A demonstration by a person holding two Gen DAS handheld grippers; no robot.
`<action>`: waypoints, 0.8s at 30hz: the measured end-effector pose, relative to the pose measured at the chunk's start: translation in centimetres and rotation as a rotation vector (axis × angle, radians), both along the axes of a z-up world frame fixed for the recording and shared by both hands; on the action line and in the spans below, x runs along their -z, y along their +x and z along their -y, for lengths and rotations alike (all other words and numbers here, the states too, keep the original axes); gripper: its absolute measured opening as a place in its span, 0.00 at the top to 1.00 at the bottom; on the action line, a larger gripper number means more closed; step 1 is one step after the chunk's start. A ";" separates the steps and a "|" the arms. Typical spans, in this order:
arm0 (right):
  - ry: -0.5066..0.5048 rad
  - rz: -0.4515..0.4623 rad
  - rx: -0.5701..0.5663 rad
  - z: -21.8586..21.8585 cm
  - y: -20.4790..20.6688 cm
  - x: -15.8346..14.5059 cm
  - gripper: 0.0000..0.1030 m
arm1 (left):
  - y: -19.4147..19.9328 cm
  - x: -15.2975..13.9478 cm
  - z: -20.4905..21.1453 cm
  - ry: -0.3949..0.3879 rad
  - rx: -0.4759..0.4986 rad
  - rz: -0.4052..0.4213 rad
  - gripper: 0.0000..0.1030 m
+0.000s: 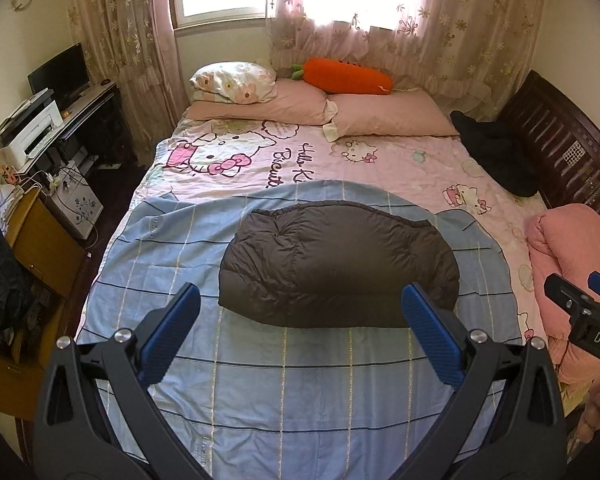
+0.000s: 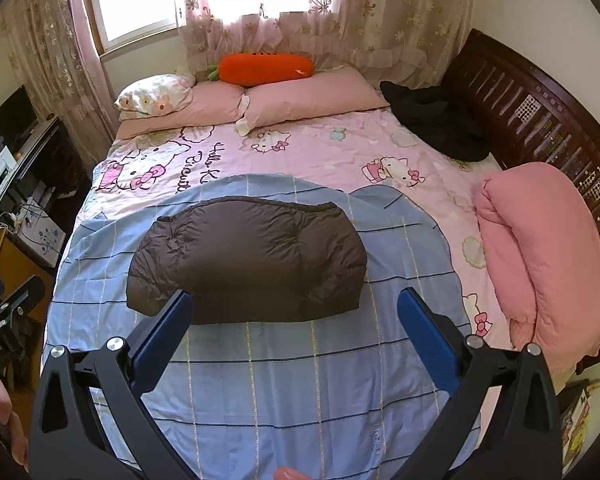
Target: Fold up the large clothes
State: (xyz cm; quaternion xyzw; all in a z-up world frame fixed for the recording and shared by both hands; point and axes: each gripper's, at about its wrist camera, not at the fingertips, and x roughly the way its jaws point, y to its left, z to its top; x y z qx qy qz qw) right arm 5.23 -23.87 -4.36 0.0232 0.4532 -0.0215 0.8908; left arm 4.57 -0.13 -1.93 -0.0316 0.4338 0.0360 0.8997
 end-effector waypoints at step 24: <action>0.012 -0.029 -0.001 0.0 0.7 0.7 0.01 | 0.8 0.6 0.7 0.005 0.033 -0.033 0.02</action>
